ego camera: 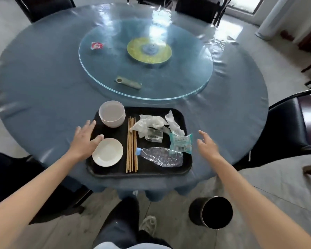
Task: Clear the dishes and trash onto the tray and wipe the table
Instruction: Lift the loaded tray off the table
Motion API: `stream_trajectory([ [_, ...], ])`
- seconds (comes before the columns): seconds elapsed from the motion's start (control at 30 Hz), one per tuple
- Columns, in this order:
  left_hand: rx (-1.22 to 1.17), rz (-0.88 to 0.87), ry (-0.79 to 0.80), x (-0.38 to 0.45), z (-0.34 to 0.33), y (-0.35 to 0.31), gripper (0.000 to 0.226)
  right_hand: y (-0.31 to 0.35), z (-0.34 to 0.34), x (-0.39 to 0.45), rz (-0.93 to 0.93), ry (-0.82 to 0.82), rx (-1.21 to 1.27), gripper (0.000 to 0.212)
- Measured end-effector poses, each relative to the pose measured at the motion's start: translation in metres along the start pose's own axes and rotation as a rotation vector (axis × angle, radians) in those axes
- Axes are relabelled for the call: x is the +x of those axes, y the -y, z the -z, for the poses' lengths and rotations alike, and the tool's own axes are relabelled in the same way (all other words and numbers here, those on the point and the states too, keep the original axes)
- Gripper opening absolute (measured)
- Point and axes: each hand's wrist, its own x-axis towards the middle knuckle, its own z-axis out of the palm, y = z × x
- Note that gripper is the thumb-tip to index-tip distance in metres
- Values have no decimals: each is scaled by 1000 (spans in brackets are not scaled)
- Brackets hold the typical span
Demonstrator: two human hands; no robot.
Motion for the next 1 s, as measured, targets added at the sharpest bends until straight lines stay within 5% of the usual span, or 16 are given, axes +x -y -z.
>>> stream_trajectory([
  [0.23,-218,306,50,84,-12,14,54,-14,-9,82,-218,15,85,40],
  [0.47,-319,419,4,117,-20,34,31,-27,-35,121,-334,91,269,22],
  [0.7,-484,468,84,123,-20,53,48,-28,-47,124,-353,136,270,22],
  [1.0,-422,476,94,129,-20,53,54,-23,-60,120,-299,84,93,23],
])
